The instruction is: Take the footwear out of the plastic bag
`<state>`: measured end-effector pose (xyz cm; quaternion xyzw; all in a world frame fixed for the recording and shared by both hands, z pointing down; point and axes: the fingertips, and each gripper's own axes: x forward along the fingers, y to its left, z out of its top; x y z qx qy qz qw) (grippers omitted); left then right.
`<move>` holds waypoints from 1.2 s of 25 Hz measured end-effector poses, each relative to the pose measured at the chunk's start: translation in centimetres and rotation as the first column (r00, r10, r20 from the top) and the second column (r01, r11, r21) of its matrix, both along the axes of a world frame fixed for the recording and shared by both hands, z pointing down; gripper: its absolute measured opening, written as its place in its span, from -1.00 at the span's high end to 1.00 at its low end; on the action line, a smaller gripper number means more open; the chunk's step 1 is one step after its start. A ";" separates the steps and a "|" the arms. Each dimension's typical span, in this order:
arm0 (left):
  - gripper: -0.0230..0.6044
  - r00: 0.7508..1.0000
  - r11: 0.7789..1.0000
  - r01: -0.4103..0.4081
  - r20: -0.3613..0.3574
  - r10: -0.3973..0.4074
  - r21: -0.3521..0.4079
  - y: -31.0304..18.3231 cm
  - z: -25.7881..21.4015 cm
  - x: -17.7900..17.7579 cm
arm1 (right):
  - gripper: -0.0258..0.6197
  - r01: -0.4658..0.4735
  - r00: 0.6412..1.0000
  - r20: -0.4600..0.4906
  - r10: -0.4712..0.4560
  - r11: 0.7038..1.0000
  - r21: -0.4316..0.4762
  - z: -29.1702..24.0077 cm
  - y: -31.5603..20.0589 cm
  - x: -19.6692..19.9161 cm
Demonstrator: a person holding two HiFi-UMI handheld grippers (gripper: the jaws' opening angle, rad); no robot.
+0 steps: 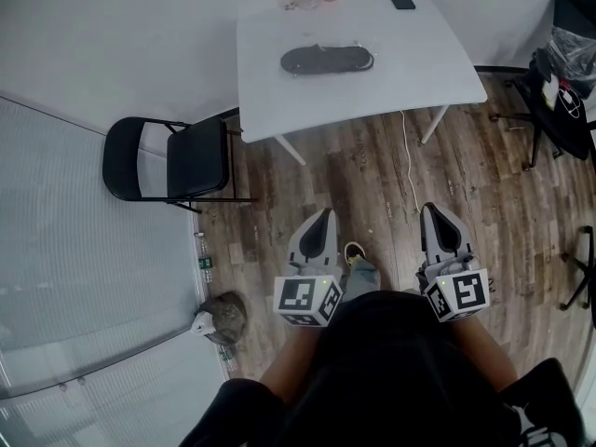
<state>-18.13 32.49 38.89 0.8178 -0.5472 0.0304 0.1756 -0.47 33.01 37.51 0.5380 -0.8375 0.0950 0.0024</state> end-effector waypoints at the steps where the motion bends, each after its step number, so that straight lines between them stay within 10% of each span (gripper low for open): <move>1: 0.85 1.000 1.000 -0.001 -0.005 0.001 0.000 -0.6 0.0 -0.6 | 0.86 0.000 1.000 -0.002 0.000 1.000 0.004 -0.1 -0.7 -0.8; 12: 0.86 0.999 0.999 0.023 0.042 -0.024 0.042 -6.4 -1.1 -6.4 | 0.86 0.036 0.998 -0.051 -0.033 0.997 0.069 -1.5 -6.5 -7.3; 30: 0.85 0.998 0.998 0.006 0.068 -0.010 0.058 -9.2 -1.3 -6.2 | 0.86 0.004 1.000 -0.025 -0.002 0.997 0.074 -1.4 -9.4 -7.0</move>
